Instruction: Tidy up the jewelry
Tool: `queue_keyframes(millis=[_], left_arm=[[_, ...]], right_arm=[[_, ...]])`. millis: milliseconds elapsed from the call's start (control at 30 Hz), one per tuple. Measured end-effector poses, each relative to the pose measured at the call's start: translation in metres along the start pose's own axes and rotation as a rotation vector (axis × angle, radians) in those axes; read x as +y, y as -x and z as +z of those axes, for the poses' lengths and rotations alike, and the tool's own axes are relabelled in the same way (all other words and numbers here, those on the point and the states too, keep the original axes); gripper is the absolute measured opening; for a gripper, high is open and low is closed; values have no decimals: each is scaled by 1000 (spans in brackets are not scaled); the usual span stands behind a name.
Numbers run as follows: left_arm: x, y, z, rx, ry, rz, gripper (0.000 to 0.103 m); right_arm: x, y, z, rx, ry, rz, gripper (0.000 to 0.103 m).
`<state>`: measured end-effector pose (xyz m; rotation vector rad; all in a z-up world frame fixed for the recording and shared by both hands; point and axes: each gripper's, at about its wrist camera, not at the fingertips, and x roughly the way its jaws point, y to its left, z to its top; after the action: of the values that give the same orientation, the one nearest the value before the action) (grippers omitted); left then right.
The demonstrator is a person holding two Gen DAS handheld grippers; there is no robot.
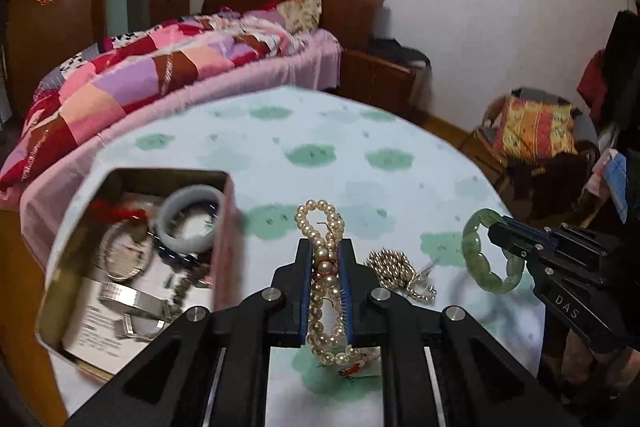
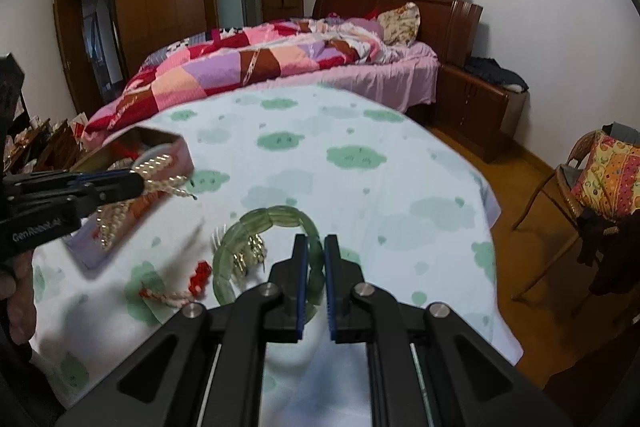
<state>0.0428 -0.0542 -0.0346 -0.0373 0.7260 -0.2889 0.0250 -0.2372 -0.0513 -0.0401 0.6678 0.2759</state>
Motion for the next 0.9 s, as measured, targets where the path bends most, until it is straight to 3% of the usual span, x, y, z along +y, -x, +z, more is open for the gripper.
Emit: queue_keyframes(millis=[433, 900], left_arm=[[40, 24, 5, -64, 64, 77, 12], [102, 36, -9, -75, 180, 186, 12]], right_arm=[[34, -6, 22, -16, 64, 67, 10], [112, -39, 41, 24, 179, 227, 10]])
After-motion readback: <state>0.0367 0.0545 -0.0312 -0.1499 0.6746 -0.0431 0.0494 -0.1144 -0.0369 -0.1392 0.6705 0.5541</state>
